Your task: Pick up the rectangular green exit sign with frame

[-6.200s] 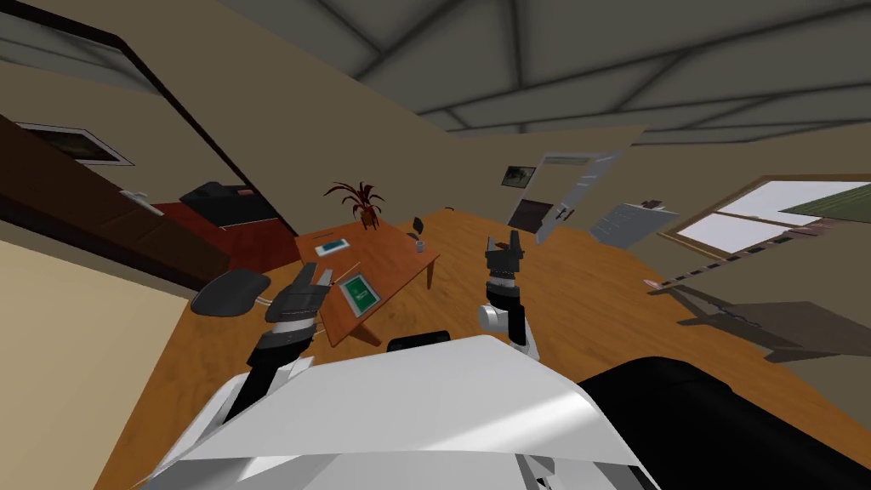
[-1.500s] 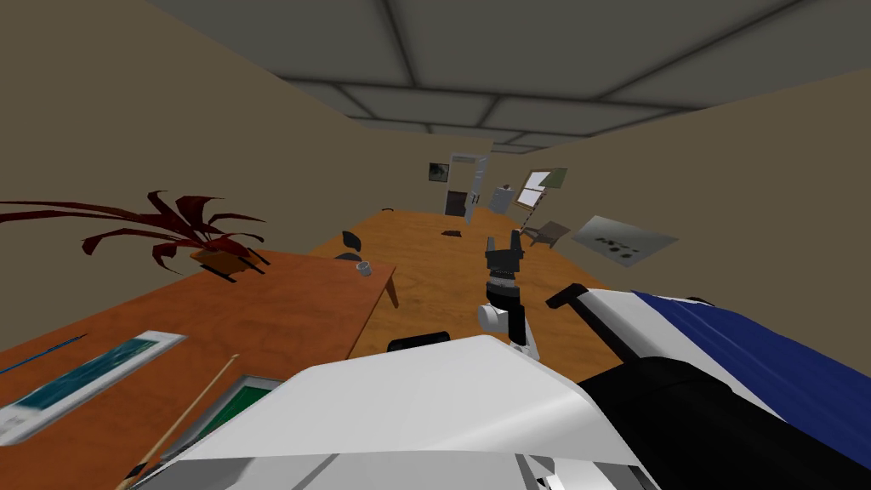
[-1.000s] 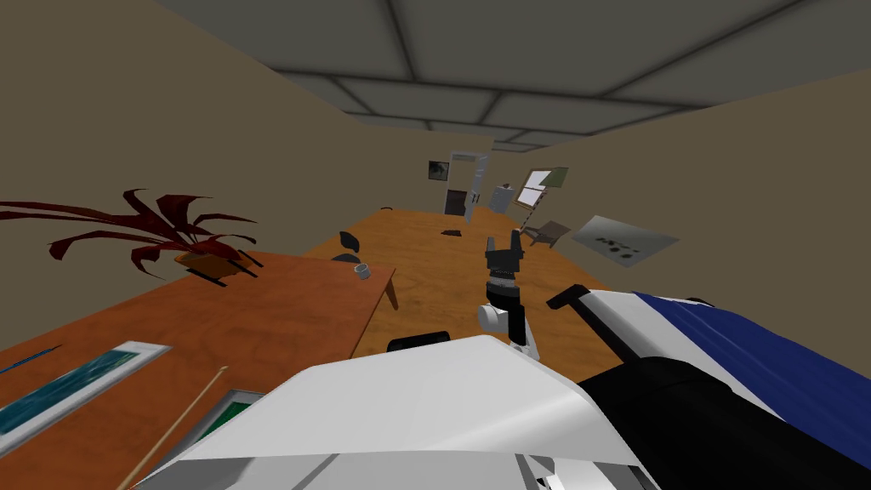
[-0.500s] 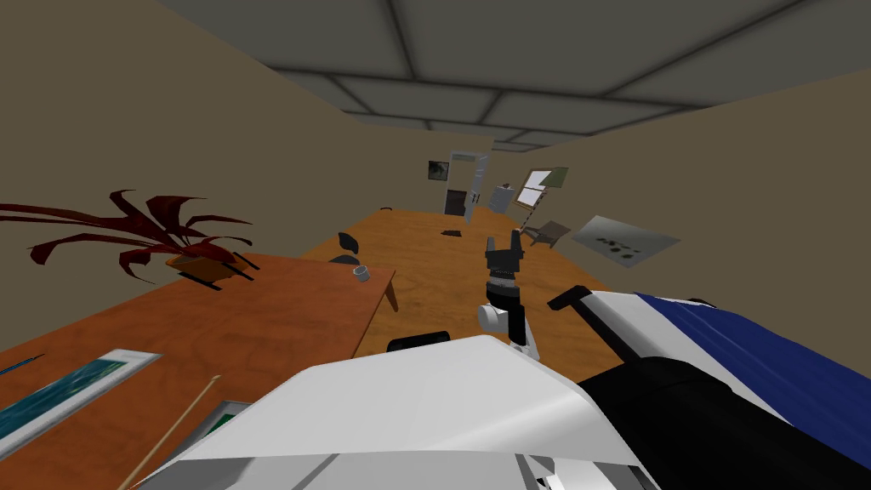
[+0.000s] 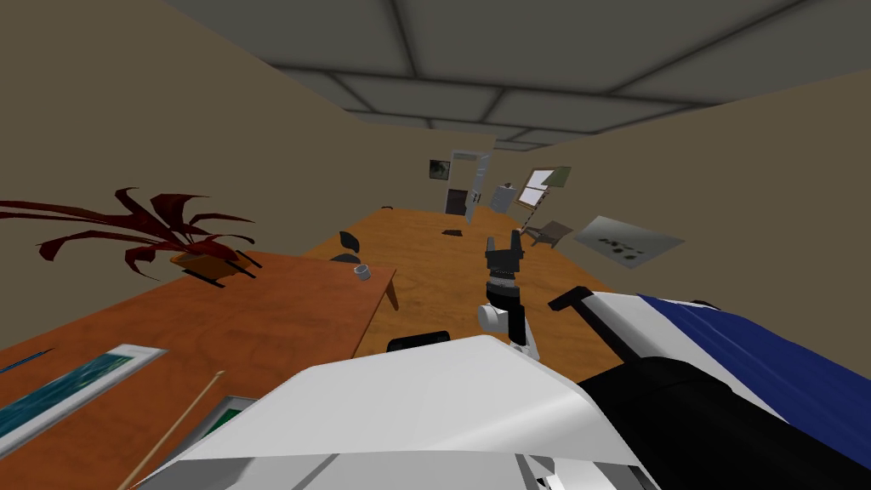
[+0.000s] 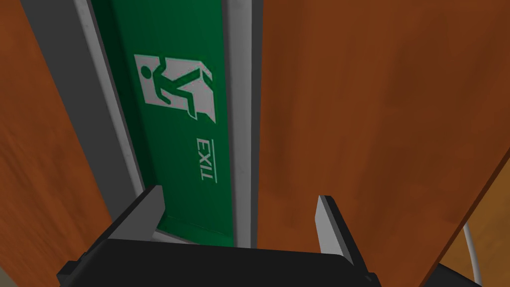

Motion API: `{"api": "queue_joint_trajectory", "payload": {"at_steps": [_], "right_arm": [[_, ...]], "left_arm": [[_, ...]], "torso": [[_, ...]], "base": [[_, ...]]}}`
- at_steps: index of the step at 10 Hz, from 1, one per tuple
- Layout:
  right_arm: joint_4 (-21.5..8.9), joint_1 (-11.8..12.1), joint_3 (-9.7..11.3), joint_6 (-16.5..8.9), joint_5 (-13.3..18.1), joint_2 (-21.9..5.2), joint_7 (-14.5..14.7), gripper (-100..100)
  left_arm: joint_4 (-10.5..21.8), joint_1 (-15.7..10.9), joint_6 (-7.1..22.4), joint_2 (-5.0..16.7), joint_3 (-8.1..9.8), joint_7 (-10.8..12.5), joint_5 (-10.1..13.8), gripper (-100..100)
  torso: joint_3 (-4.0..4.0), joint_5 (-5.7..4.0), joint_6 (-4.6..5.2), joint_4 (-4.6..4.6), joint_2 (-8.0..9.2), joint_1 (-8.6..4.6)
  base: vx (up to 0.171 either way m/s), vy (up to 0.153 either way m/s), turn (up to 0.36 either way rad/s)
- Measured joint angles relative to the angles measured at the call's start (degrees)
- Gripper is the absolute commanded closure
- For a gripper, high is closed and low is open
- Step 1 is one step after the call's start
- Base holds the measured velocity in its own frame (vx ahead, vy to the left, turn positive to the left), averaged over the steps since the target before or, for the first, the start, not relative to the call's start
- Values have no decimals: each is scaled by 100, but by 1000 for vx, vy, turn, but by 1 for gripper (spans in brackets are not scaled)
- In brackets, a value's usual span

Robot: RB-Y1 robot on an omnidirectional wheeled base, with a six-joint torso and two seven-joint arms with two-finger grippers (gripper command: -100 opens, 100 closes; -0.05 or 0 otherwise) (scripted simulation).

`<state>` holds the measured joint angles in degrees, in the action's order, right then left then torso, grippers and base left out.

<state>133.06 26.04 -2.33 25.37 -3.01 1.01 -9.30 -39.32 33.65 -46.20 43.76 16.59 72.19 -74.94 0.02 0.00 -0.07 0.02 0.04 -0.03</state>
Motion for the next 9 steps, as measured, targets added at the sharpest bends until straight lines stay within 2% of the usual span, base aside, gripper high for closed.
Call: {"api": "queue_joint_trajectory", "payload": {"at_steps": [4, 7, 9], "right_arm": [[0, 0, 0, 0, 0, 0, 0, 0], [0, 0, 0, 0, 0, 0, 0, 0], [0, 0, 0, 0, 0, 0, 0, 0]], "left_arm": [[179, -338, -101, -77, 317, 92, -569, -100], [465, -683, -214, -131, 590, 61, -985, -100], [419, -783, -248, -189, 730, 177, -1280, -100]], "torso": [[-1, 0, 0, -1, -3, 1], [-2, 0, 0, -1, -3, 1], [-2, 0, -1, -1, -3, 0]], "base": [[-25, -2, 20], [-22, -4, 16], [-30, -6, 36]]}}
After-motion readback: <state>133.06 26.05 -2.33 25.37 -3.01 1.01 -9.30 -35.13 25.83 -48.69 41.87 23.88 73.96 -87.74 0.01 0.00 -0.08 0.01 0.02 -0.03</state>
